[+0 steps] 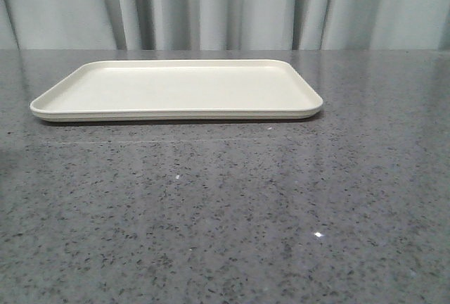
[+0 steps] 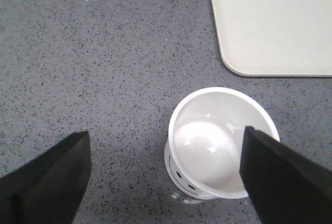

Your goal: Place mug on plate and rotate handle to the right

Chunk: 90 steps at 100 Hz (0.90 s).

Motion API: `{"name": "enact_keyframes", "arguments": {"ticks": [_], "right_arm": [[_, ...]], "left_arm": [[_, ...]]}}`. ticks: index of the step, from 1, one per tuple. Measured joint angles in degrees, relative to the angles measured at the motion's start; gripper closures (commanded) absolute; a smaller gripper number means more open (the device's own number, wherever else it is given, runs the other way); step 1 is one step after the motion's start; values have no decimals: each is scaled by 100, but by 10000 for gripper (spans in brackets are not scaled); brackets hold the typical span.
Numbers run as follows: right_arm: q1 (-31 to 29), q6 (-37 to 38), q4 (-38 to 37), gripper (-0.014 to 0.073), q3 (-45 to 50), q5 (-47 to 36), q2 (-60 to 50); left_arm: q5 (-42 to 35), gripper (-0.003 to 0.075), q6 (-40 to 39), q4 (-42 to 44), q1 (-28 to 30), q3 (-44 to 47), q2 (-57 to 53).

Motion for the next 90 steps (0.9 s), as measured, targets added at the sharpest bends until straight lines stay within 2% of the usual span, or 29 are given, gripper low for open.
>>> {"name": "enact_keyframes", "arguments": {"ticks": [16,74,90], "right_arm": [[0,0,0,46,0,0,0],[0,0,0,46,0,0,0],[0,0,0,46,0,0,0]], "left_arm": [[194,145,180,0,0,-2,400],[149,146,556,-78,0,-2,2030],[50,174,596,-87,0,-2,2325]]}}
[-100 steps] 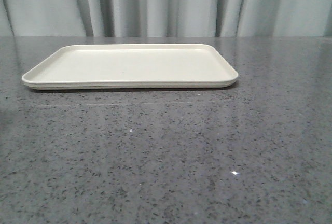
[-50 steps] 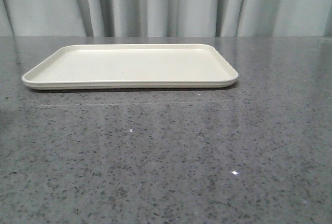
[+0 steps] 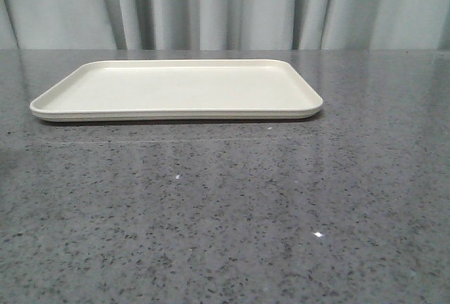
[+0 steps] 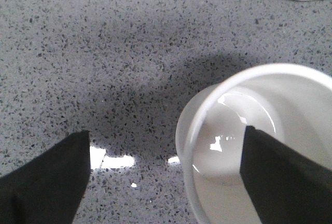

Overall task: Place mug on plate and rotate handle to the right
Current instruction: 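Lift the mug with the left gripper and carry it over the tray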

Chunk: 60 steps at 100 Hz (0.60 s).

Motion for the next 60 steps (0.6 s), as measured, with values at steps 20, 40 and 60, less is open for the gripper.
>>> {"name": "enact_keyframes", "arguments": {"ticks": [20,40,60], "right_arm": [[0,0,0,46,0,0,0],[0,0,0,46,0,0,0],[0,0,0,46,0,0,0]], "left_arm": [[-57,291,0,-12,0,0,239],[-57,488,0,-14,0,0,261],[-57,703,0,-60,0,0,261]]}}
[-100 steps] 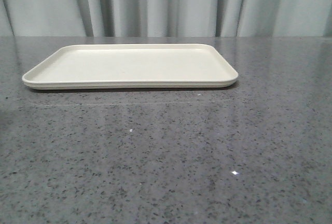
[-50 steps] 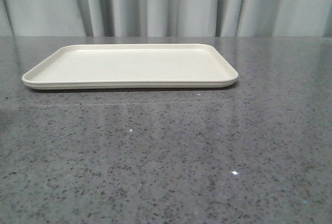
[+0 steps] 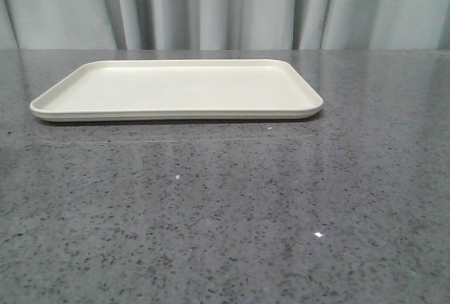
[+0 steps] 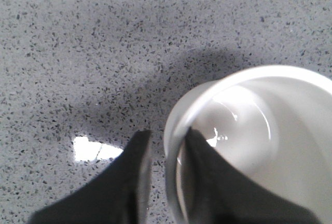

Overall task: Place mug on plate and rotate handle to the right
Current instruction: 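Lift the mug with the left gripper and carry it over the tray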

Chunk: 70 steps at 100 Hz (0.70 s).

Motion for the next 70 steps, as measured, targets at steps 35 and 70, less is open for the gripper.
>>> {"name": "enact_keyframes", "arguments": {"ticks": [35,70], "right_arm": [[0,0,0,46,0,0,0],[0,0,0,46,0,-10,0]], "left_arm": [[-11,740,11,-161,0,-39,0],[223,741,193,-772,0,-976,0]]}}
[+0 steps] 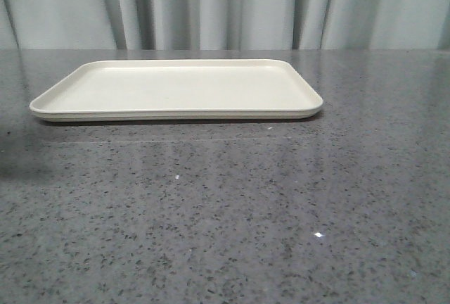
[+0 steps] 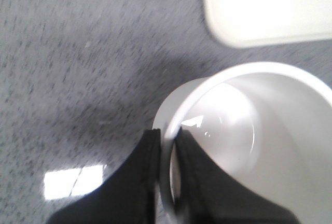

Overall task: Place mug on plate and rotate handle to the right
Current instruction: 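Lift the mug with the left gripper and carry it over the tray, then lower the mug onto the tray and open the left gripper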

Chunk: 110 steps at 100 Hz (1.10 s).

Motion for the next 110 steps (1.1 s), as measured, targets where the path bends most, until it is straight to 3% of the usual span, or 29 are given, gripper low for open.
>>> {"name": "enact_keyframes", "arguments": {"ticks": [29,72,110], "right_arm": [[0,0,0,46,0,-30,0],[0,0,0,46,0,-35,0],[0,0,0,46,0,-44,0]], "left_arm": [[12,741,117,-508,-29,-1038,638],[-208,741,117,-509,-1359,-2608,2587],[-42,741,117,-378,-1774,-3854,4111]]}}
